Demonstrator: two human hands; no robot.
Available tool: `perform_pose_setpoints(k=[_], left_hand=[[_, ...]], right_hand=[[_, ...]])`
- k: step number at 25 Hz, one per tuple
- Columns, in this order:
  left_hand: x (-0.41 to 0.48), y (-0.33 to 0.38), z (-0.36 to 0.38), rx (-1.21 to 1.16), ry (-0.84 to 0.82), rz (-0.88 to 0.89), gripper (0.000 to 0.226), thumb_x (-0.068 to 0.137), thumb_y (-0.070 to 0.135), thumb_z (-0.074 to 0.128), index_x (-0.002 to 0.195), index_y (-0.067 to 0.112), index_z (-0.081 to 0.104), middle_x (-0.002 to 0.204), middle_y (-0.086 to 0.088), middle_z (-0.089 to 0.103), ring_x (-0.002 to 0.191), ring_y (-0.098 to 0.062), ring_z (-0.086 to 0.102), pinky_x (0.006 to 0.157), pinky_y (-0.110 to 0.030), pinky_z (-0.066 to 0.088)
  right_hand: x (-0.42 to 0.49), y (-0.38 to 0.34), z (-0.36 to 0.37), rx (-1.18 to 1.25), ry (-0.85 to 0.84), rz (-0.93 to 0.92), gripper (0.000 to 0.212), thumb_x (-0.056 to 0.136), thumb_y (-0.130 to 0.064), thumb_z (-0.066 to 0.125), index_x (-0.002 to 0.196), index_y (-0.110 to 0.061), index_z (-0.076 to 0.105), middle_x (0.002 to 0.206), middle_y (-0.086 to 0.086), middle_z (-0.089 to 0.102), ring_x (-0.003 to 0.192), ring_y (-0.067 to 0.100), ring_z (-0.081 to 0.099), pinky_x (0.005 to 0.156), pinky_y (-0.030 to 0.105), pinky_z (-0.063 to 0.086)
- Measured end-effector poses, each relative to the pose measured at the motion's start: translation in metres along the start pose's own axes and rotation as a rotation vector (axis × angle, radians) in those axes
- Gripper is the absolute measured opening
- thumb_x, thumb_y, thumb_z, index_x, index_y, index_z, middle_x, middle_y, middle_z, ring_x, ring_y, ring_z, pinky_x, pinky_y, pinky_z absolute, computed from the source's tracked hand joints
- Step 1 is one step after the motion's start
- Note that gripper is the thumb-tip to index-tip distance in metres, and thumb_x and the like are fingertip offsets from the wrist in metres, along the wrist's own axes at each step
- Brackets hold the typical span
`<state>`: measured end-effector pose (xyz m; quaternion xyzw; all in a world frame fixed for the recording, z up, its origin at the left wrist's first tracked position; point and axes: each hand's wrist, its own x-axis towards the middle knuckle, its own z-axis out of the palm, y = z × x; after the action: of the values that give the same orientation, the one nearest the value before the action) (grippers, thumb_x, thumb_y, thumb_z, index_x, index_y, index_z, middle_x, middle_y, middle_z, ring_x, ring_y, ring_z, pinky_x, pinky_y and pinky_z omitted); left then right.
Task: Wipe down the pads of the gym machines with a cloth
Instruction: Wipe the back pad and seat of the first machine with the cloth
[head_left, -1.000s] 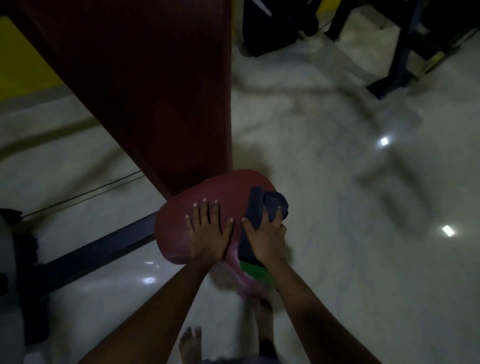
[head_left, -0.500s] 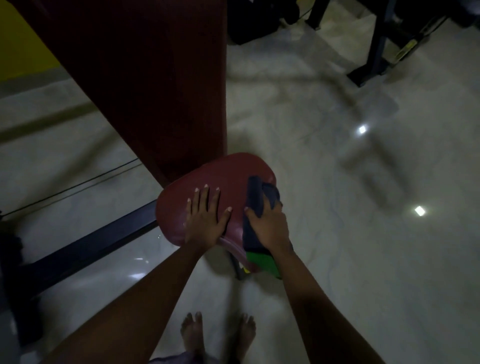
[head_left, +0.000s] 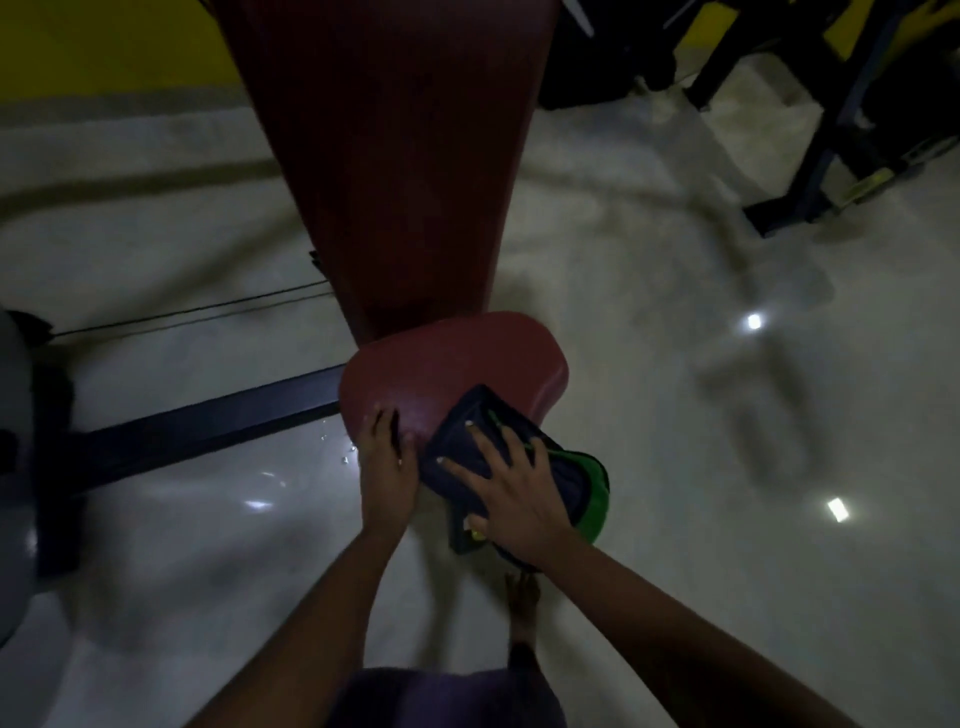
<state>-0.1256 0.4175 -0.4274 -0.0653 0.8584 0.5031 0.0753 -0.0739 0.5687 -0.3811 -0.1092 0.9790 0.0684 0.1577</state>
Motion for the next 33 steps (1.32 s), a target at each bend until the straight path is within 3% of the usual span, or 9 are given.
perform_pose_setpoints(k=[3, 5, 11, 13, 16, 21, 25, 29, 33], left_hand=[[-0.041, 0.009, 0.005, -0.204, 0.248, -0.29, 0.041, 0.099, 0.017, 0.041, 0.139, 0.006, 0.038, 0.138, -0.009, 0.041, 0.126, -0.015, 0.037, 0.102, -0.019, 0.024], [-0.051, 0.024, 0.02, -0.366, 0.356, -0.563, 0.048, 0.099, 0.028, 0.039, 0.143, 0.009, 0.033, 0.147, -0.01, 0.034, 0.134, -0.021, 0.035, 0.108, -0.025, 0.026], [-0.038, 0.077, 0.056, -0.64, 0.621, -0.854, 0.065, 0.096, 0.052, 0.026, 0.148, 0.014, 0.021, 0.15, -0.016, 0.032, 0.134, -0.033, 0.036, 0.106, -0.039, 0.031], [-0.035, 0.084, 0.065, -0.712, 0.673, -0.908, 0.061, 0.097, 0.051, 0.021, 0.147, 0.015, 0.026, 0.149, -0.014, 0.036, 0.134, -0.03, 0.038, 0.104, -0.036, 0.031], [-0.03, 0.091, 0.082, -0.626, 0.667, -0.902, 0.065, 0.094, 0.057, 0.015, 0.136, 0.017, 0.045, 0.134, -0.013, 0.054, 0.119, -0.031, 0.051, 0.096, -0.035, 0.037], [-0.02, 0.094, 0.088, -0.523, 0.664, -1.0, 0.058, 0.096, 0.055, 0.012, 0.138, 0.026, 0.04, 0.133, -0.007, 0.054, 0.122, -0.031, 0.049, 0.1, -0.04, 0.033], [-0.016, 0.097, 0.088, -0.42, 0.613, -1.045, 0.06, 0.097, 0.051, 0.012, 0.13, 0.018, 0.05, 0.129, -0.01, 0.056, 0.12, -0.03, 0.05, 0.101, -0.039, 0.032], [-0.015, 0.09, 0.089, -0.415, 0.589, -1.022, 0.057, 0.099, 0.045, 0.018, 0.135, 0.011, 0.044, 0.133, -0.017, 0.052, 0.121, -0.032, 0.05, 0.098, -0.037, 0.039], [-0.013, 0.092, 0.091, -0.407, 0.646, -1.104, 0.06, 0.095, 0.057, 0.017, 0.124, 0.019, 0.054, 0.125, -0.013, 0.058, 0.117, -0.034, 0.053, 0.091, -0.035, 0.037]], right_hand=[[0.035, 0.005, -0.012, -0.03, -0.057, -0.364, 0.055, 0.077, -0.056, 0.059, 0.128, -0.036, 0.053, 0.154, 0.0, 0.027, 0.137, 0.031, 0.029, 0.106, 0.059, 0.023], [0.062, 0.012, -0.018, 0.009, -0.118, -0.556, 0.045, 0.086, -0.045, 0.052, 0.128, -0.029, 0.052, 0.157, -0.002, 0.014, 0.141, 0.028, 0.013, 0.109, 0.054, 0.011], [0.143, 0.023, -0.027, -0.033, -0.153, -0.923, 0.048, 0.086, -0.052, 0.044, 0.132, -0.038, 0.046, 0.155, -0.009, 0.015, 0.141, 0.025, 0.013, 0.106, 0.048, 0.016], [0.14, 0.035, -0.025, 0.019, -0.115, -0.992, 0.056, 0.08, -0.054, 0.034, 0.13, -0.035, 0.05, 0.154, -0.007, 0.021, 0.14, 0.026, 0.018, 0.107, 0.049, 0.016], [0.139, 0.062, -0.016, 0.16, -0.096, -1.112, 0.059, 0.077, -0.051, 0.033, 0.126, -0.027, 0.056, 0.15, -0.003, 0.033, 0.137, 0.028, 0.027, 0.106, 0.05, 0.019], [0.197, 0.013, -0.02, 0.033, -0.047, -1.415, 0.049, 0.077, -0.052, 0.039, 0.111, -0.026, 0.064, 0.137, 0.002, 0.05, 0.124, 0.028, 0.044, 0.096, 0.047, 0.031], [0.225, -0.029, -0.026, -0.071, -0.015, -1.4, 0.052, 0.074, -0.055, 0.033, 0.112, -0.034, 0.063, 0.128, 0.0, 0.054, 0.118, 0.028, 0.046, 0.094, 0.048, 0.034], [0.22, -0.036, -0.018, -0.103, -0.024, -1.641, 0.055, 0.072, -0.055, 0.03, 0.103, -0.03, 0.067, 0.117, -0.003, 0.06, 0.112, 0.025, 0.048, 0.092, 0.042, 0.029], [0.246, -0.051, -0.025, -0.081, -0.046, -1.378, 0.067, 0.07, -0.06, 0.022, 0.12, -0.034, 0.058, 0.124, -0.002, 0.055, 0.114, 0.023, 0.047, 0.09, 0.039, 0.032]])
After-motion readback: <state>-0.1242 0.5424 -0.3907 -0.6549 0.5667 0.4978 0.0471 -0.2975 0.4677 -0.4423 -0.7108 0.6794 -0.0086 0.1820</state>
